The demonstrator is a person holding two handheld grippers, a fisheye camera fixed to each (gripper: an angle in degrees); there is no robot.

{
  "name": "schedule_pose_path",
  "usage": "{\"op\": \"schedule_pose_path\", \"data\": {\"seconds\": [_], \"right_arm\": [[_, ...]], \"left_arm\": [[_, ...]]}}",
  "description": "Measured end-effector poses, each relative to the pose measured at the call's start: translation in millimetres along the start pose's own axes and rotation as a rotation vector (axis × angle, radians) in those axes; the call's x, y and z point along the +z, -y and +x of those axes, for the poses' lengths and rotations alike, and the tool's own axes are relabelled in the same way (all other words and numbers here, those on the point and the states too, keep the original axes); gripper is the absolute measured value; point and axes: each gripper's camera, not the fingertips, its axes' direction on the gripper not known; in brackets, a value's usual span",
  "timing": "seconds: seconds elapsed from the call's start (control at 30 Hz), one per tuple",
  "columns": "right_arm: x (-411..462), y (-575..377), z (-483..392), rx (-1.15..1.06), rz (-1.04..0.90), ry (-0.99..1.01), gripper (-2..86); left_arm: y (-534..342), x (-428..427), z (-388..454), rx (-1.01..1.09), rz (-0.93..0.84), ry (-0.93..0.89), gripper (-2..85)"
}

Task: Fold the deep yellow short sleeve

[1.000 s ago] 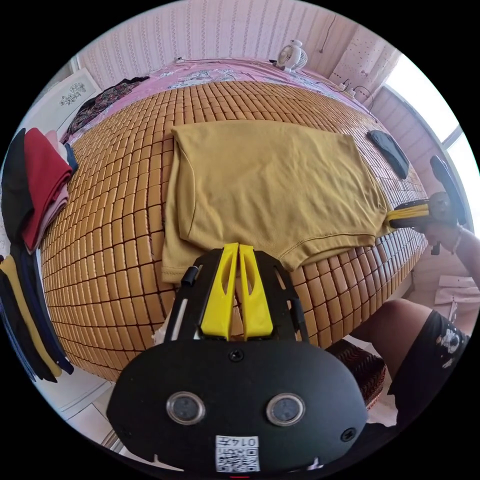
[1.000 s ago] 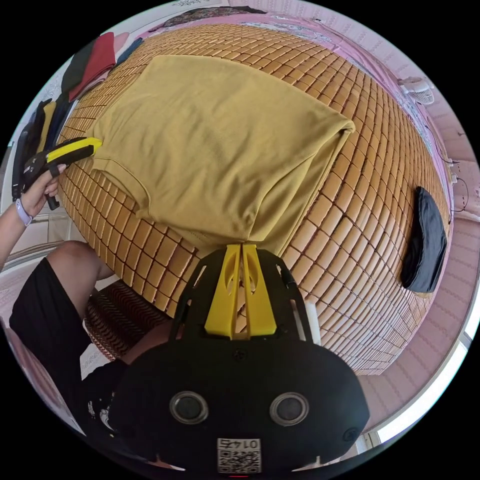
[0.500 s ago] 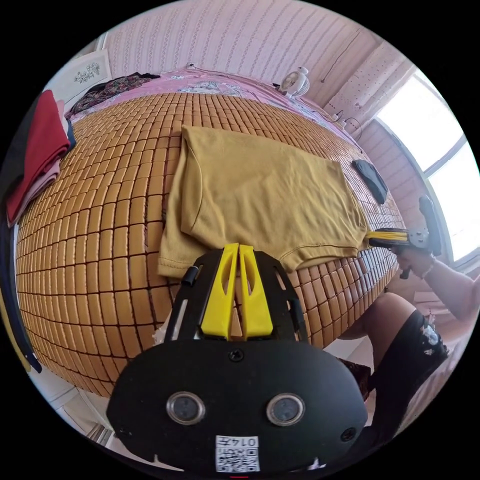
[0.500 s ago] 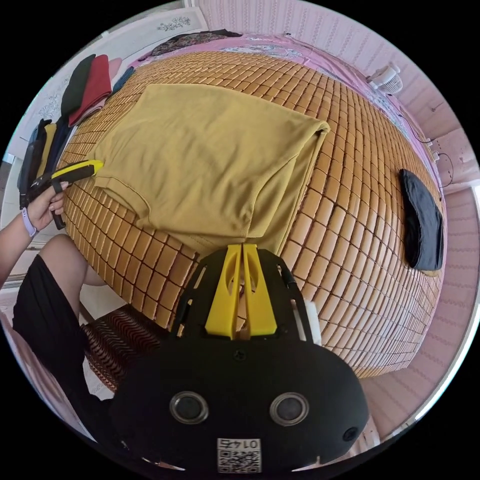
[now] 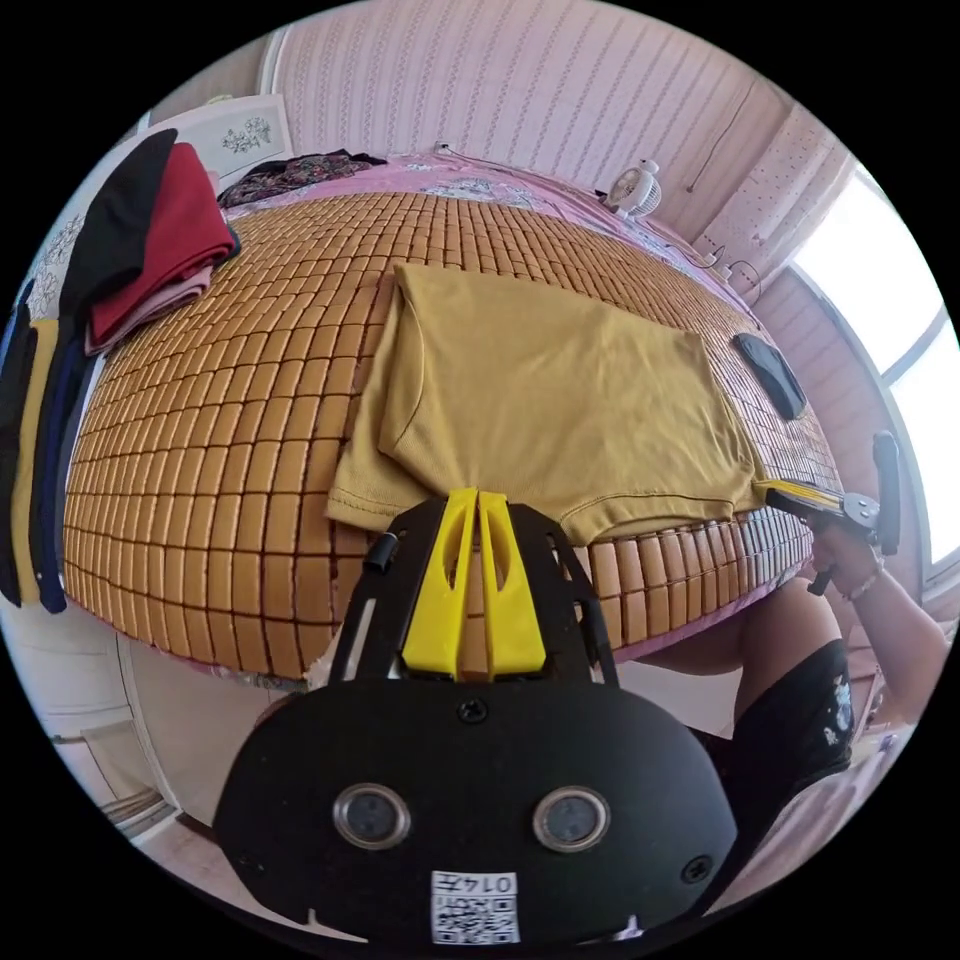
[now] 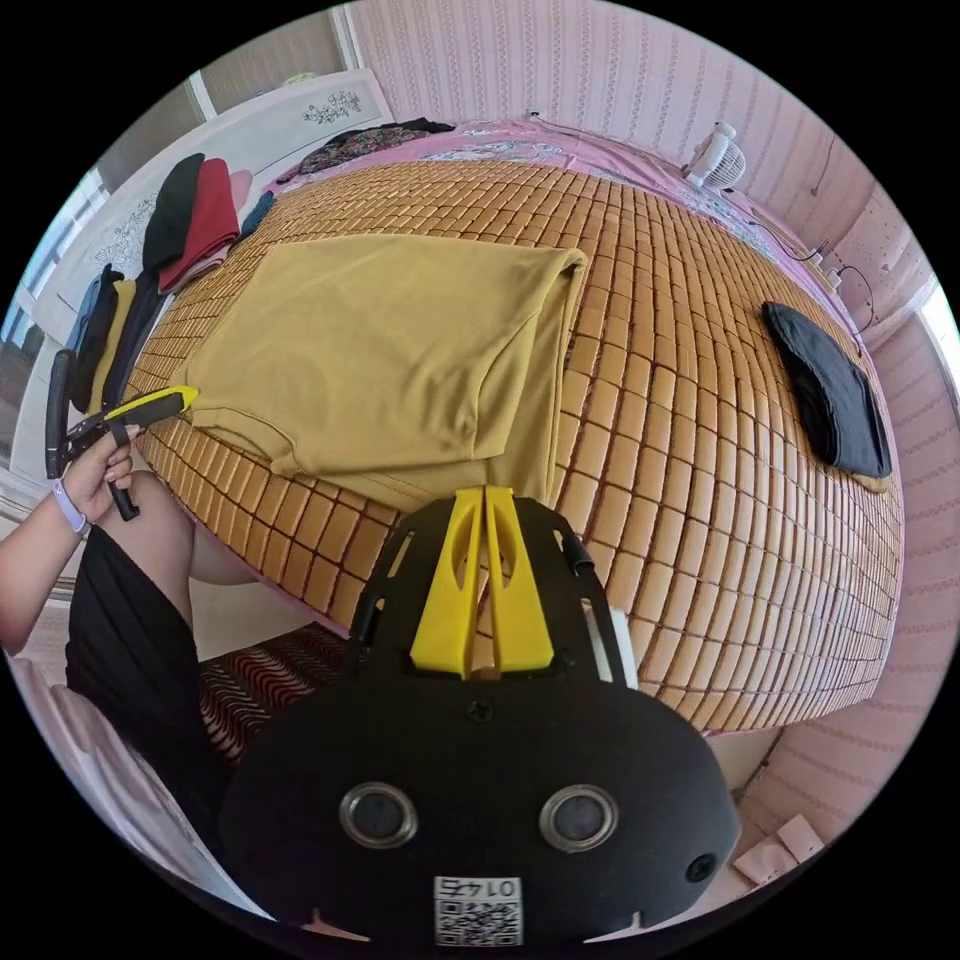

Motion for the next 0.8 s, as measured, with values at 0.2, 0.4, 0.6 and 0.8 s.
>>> {"op": "schedule_pose_path", "data": {"seconds": [0.2, 0.4, 0.6, 0.8], "right_arm": [[-33.7, -58.2, -4.0, -0.014, -0.096, 0.069, -0.3], [-60.9, -105.2, 0.6, 0.013, -0.016, 0.189, -0.3], [-67.8, -115.4, -6.4, 0.005, 0.034, 0.131, -0.3], [-53.7, -87.4, -32.8, -0.085, -0.022, 0.036, -0.4]], "left_arm": [[-51.4, -82.0, 5.9, -0.067, 0.030, -0.060, -1.0], [-82.1, -139.8, 51.4, 0.025, 0.084, -0.114, -1.0], [-109.6, -179.4, 127.8, 0.305, 0.225, 0.059, -1.0], [-87.5, -186.6, 146.5, 0.298, 0.212, -0.050, -1.0]]}}
